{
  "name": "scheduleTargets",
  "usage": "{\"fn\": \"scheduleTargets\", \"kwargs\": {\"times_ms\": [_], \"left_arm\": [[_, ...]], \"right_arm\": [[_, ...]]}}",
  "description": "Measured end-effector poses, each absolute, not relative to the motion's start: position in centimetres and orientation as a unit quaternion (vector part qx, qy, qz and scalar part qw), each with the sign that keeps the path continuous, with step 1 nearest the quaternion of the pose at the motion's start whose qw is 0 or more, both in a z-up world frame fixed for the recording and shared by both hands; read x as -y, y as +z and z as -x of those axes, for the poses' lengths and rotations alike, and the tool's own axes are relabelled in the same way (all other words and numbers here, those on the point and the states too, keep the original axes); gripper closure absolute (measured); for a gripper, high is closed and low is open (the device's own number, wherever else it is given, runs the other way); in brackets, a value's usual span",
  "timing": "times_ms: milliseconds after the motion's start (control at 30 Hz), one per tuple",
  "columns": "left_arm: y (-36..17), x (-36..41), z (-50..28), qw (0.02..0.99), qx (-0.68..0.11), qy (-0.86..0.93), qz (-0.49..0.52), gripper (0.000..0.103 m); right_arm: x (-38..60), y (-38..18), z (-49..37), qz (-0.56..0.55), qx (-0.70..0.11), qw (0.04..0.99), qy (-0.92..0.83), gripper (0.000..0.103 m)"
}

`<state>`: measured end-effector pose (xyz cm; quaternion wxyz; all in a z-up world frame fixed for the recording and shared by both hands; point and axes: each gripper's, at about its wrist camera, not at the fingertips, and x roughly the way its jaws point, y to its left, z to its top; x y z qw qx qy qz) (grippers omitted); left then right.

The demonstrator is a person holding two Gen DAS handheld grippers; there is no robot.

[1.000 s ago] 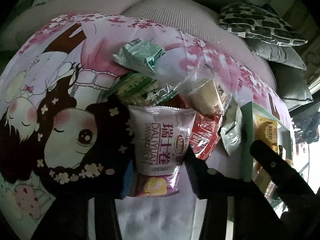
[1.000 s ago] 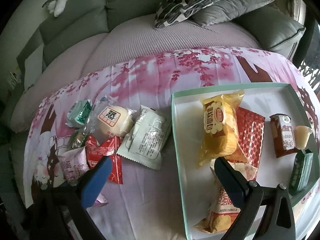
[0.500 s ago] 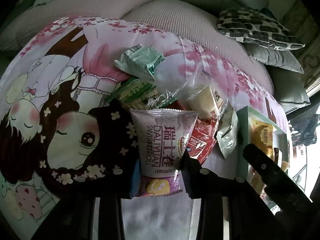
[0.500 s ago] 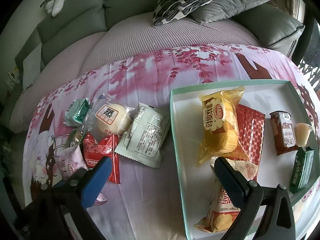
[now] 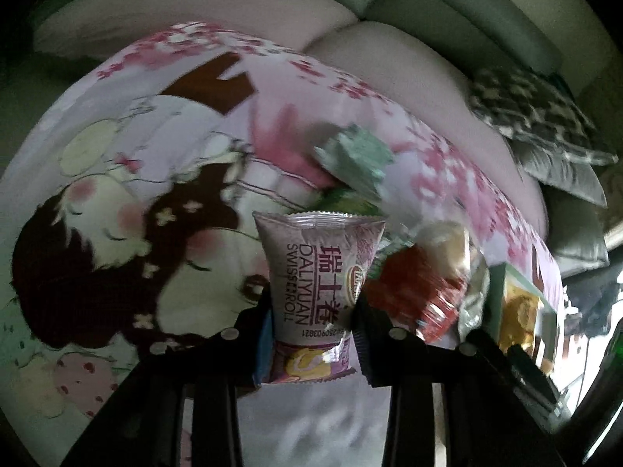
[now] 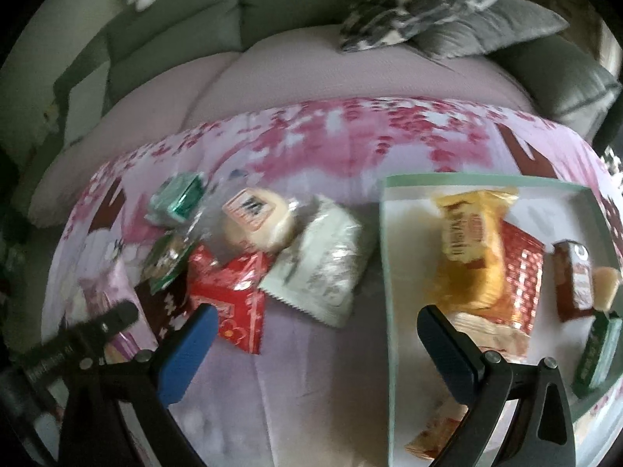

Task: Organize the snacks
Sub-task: 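Grasp the purple Swiss roll pack with the left gripper, then grasp the red biscuit pack with the right gripper while the left gripper holds the purple pack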

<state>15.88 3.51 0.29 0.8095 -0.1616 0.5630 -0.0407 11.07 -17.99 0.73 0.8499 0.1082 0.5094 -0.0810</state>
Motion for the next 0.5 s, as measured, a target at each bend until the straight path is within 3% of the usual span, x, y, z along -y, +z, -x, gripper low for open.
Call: {"fn": "scheduleTargets", "kwargs": {"times_ms": [233, 500], "left_arm": [[0.6, -5.4, -15.7, 0.809, -0.555, -0.024, 0.194, 0.066], [0.4, -6.3, -15.9, 0.803, -0.554, -0.026, 0.218, 0.066]], "right_arm": [[15.0, -0.6, -11.2, -0.056, -0.516, 0.853, -0.048, 0.000], [11.2, -1.9, -11.5, 0.116, -0.517, 0.845, -0.070, 0.006]]}}
